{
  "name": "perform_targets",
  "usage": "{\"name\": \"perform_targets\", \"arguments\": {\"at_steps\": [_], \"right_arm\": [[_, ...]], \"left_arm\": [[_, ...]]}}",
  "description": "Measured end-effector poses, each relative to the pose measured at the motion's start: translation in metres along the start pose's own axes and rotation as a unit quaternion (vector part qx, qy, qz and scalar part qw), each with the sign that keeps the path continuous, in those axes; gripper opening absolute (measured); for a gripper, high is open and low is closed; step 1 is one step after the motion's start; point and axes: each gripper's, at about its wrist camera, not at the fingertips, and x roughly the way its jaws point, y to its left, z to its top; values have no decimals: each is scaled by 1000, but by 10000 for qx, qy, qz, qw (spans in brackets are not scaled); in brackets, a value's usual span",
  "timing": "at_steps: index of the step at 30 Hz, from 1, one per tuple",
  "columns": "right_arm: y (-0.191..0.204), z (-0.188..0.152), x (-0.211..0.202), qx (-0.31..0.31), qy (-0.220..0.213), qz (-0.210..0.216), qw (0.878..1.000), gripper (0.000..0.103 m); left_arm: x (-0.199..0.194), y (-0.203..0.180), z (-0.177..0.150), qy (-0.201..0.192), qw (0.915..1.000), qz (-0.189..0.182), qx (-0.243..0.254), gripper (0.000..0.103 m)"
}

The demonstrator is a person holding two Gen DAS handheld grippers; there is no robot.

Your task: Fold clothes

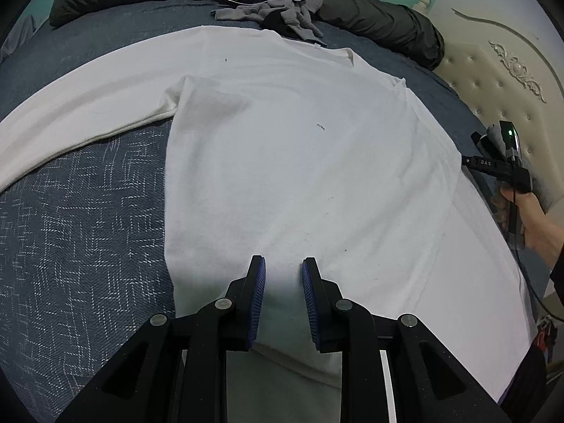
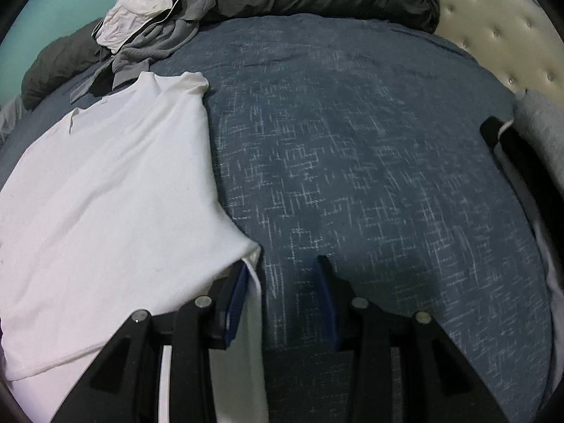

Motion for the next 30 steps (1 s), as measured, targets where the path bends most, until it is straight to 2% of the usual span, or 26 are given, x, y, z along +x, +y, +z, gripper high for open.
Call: {"name": "perform_targets", "arguments": {"at_steps": [6, 12, 15, 18, 21, 24, 30], "right_arm": [[-6, -8, -7, 54, -102, 24, 9999, 36], [-14, -7, -16, 124, 278, 661, 9973, 36], [-25, -1, -38, 224, 133, 650, 9975, 37], [-25, 22, -49, 350, -92, 786, 9962, 37], [-9, 55, -41, 326, -86, 997, 9944, 38], [14, 92, -17, 214, 213, 1371, 9901, 41], [47, 153, 20, 143, 317, 941, 9950, 41]], "left_arm": [[-2, 3, -2, 4, 10000, -36, -36, 24], [-2, 4, 0, 22, 9999, -77, -66, 24], [-2, 4, -1, 23, 9999, -81, -76, 24], [-3, 5, 0, 29, 9999, -82, -57, 24], [-4, 5, -1, -5, 9999, -89, -75, 24], [-6, 7, -3, -56, 9999, -96, -98, 24], [-6, 9, -3, -58, 9998, -147, -142, 24]]}}
